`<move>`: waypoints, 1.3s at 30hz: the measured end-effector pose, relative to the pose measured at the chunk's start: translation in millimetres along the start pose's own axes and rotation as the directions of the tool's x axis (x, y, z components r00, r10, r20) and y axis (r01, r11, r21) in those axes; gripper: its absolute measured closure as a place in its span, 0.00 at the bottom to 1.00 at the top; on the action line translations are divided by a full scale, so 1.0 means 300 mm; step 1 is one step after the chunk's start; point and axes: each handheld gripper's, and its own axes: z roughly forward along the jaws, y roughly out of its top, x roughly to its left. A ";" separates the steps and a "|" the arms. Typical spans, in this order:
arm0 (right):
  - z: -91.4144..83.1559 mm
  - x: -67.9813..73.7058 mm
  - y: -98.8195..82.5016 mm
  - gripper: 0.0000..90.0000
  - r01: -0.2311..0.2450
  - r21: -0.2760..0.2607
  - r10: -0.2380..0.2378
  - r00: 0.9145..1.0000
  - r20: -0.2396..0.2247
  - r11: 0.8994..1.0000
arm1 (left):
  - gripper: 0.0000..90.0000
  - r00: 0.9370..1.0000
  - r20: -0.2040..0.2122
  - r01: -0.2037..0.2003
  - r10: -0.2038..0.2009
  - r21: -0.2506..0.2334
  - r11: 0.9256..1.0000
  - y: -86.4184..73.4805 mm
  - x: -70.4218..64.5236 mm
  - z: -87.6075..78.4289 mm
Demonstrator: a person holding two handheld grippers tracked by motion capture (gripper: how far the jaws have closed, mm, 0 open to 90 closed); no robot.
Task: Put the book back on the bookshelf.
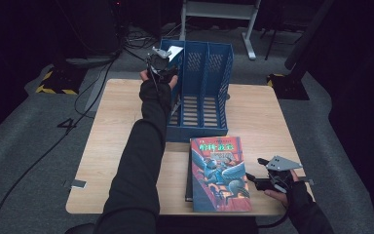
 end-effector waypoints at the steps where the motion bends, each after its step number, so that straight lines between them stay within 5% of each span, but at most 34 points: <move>1: -0.001 0.000 0.000 0.28 0.002 0.001 -0.002 1.000 -0.001 1.000 | 0.67 1.000 -0.004 0.005 -0.005 -0.005 1.000 0.002 0.003 0.003; 14: 0.001 0.006 0.002 0.28 0.010 0.001 -0.010 1.000 -0.002 1.000 | 0.66 0.997 0.018 0.072 -0.072 -0.038 0.997 -0.090 0.028 0.006; 24: 0.001 0.010 0.003 0.28 0.017 0.006 -0.017 1.000 -0.005 1.000 | 0.62 0.999 0.026 0.033 -0.033 -0.013 0.999 -0.116 0.058 -0.032; 39: 0.000 0.007 0.005 0.29 0.010 0.001 -0.010 1.000 0.012 1.000 | 0.56 0.999 0.029 -0.015 0.014 0.023 1.000 -0.146 0.038 -0.090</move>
